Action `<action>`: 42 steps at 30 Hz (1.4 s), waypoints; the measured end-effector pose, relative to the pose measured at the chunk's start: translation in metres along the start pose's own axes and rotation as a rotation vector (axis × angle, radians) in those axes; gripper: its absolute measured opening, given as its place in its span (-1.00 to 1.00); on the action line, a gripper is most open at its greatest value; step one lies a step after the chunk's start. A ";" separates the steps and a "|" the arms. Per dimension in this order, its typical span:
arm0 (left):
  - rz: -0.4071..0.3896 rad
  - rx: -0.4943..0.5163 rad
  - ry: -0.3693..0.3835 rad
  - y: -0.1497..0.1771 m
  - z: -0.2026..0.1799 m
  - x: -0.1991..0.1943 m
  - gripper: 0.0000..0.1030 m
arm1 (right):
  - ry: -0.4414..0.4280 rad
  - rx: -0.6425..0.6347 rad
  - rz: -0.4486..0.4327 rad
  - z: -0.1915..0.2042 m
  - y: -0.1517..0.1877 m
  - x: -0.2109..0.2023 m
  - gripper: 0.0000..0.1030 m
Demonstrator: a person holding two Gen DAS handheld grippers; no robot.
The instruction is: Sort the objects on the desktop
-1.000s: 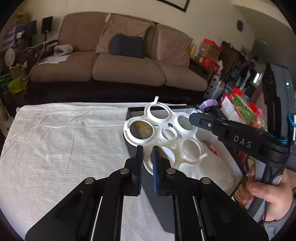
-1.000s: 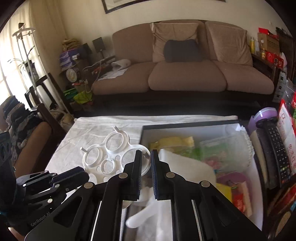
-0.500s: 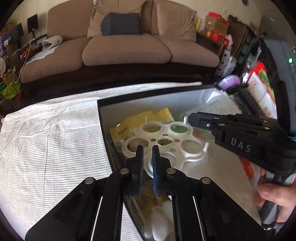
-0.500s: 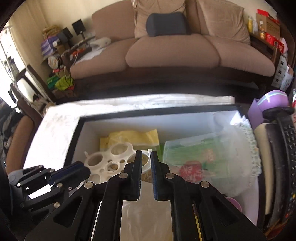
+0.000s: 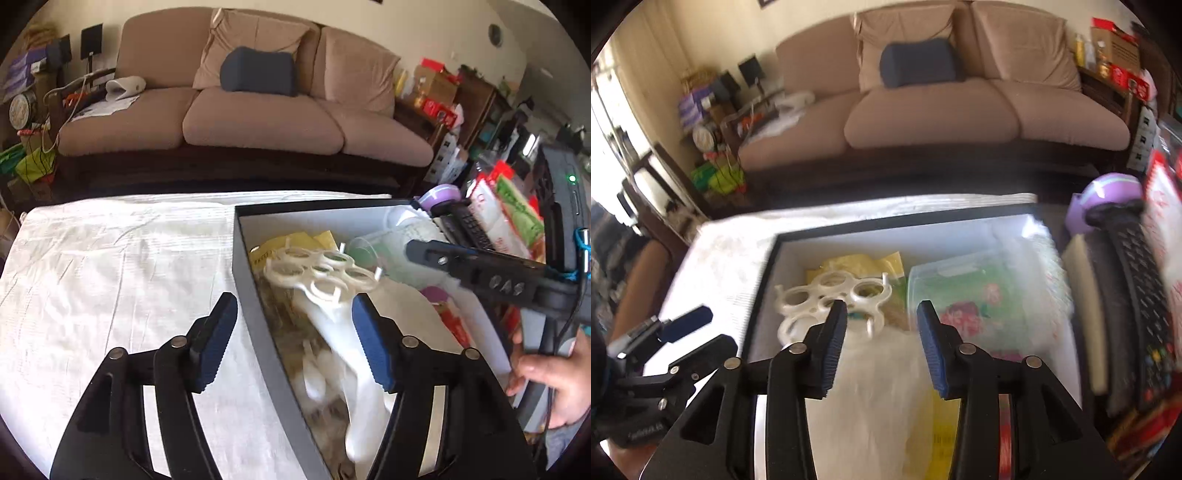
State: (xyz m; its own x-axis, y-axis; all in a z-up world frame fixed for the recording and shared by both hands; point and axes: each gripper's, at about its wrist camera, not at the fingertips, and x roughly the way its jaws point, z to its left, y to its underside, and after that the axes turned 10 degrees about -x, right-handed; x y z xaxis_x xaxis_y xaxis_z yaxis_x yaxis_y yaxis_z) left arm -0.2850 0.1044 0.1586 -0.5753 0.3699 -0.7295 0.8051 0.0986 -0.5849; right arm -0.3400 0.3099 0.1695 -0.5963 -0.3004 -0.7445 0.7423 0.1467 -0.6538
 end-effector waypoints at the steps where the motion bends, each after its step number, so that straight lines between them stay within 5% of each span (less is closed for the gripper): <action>1: -0.006 -0.004 -0.001 0.007 0.003 -0.012 0.39 | -0.002 -0.002 -0.009 0.002 0.004 -0.012 -0.07; 9: 0.009 0.002 -0.061 0.087 0.019 -0.080 0.68 | 0.038 -0.102 -0.067 0.048 0.072 -0.100 0.55; 16: 0.028 -0.022 -0.082 0.145 0.011 -0.111 0.70 | 0.034 -0.075 -0.052 0.064 0.140 -0.135 0.66; 20: -0.006 0.004 -0.113 0.171 -0.005 -0.127 0.98 | 0.060 -0.071 -0.066 0.070 0.171 -0.149 1.00; 32: 0.029 0.016 -0.209 0.256 -0.015 -0.103 1.00 | 0.142 -0.061 -0.020 0.087 0.273 -0.136 1.00; 42: 0.016 -0.017 -0.326 0.287 0.010 -0.074 1.00 | 0.197 -0.028 0.022 0.084 0.317 -0.103 1.00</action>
State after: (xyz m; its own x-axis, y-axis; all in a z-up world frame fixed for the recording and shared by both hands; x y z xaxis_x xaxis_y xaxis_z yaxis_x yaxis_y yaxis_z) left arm -0.0131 0.0963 0.0409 -0.5764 0.0567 -0.8152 0.8151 0.1112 -0.5686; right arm -0.0175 0.3085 0.0505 -0.6307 -0.1069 -0.7686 0.7483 0.1786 -0.6388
